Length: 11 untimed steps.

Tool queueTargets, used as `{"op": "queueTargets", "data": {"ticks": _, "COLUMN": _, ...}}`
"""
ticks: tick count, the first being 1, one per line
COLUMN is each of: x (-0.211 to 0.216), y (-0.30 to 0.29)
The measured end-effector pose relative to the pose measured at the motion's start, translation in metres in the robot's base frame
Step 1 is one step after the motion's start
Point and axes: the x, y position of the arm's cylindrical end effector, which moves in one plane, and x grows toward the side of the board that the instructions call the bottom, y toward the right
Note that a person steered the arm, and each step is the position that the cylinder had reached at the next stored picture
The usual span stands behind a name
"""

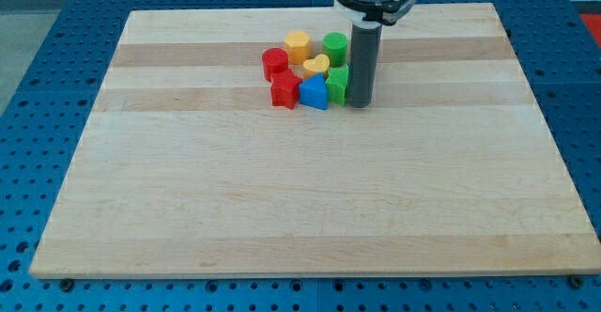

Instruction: Push the blue cube right to the yellow hexagon

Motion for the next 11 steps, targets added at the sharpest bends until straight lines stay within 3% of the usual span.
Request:
{"op": "queueTargets", "data": {"ticks": 3, "x": 0.0, "y": 0.011}}
{"op": "queueTargets", "data": {"ticks": 5, "x": -0.017, "y": 0.051}}
{"op": "queueTargets", "data": {"ticks": 6, "x": -0.036, "y": 0.04}}
{"op": "queueTargets", "data": {"ticks": 11, "x": -0.048, "y": -0.015}}
